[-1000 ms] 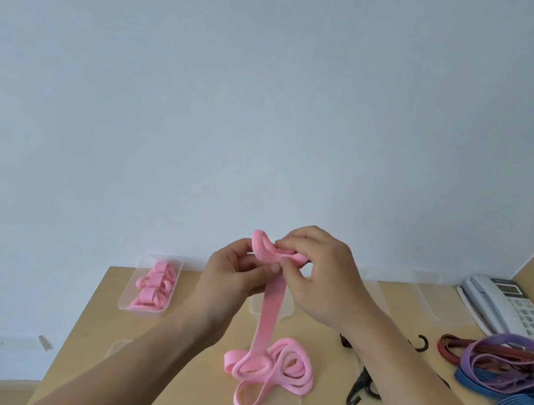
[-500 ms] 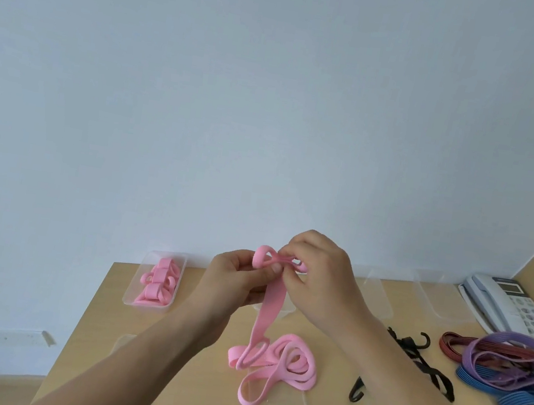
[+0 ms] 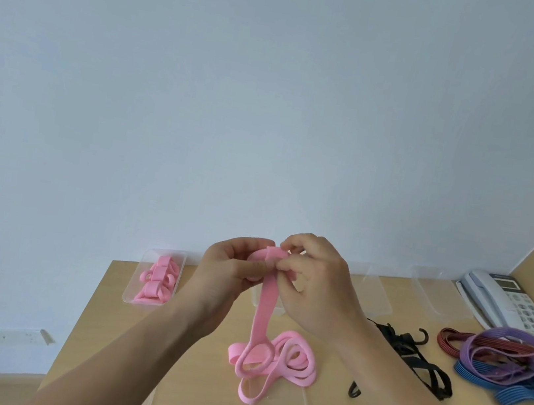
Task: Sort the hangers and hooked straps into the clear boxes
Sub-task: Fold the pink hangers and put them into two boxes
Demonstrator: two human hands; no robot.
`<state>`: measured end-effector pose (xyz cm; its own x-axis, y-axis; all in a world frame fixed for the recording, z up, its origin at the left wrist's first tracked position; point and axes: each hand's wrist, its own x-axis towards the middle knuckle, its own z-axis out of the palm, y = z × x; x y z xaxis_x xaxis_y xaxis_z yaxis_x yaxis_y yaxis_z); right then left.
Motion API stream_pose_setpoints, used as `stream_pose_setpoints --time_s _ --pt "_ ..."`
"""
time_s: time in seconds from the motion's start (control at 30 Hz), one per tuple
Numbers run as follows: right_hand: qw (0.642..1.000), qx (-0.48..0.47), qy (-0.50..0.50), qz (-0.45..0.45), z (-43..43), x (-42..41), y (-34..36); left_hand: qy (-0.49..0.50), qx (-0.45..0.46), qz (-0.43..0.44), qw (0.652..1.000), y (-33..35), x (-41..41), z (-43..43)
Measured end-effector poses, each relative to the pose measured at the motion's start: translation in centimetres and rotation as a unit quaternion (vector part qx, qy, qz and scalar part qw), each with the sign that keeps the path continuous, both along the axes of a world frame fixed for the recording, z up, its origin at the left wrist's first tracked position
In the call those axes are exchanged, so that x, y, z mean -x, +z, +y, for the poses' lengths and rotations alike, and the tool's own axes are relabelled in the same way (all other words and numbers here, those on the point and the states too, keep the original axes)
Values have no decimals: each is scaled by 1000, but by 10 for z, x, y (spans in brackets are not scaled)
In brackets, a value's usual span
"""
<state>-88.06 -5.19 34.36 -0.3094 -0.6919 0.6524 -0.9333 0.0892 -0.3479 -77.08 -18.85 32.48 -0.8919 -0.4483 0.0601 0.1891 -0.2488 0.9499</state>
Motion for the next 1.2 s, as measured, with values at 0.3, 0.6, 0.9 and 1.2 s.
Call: stream_pose_setpoints --time_s 0.3,0.6,0.9,1.2 --pt "987 -85 15 -138 1 15 12 67 34 -47 996 -2 3 4" --pt "989 -43 2 -144 3 14 8 91 18 -56 994 -6 6 9" --pt "992 -70 13 -102 1 19 5 107 82 -77 988 -12 8 9" --pt "996 -42 8 -79 2 20 4 86 -13 -109 990 -12 11 23"
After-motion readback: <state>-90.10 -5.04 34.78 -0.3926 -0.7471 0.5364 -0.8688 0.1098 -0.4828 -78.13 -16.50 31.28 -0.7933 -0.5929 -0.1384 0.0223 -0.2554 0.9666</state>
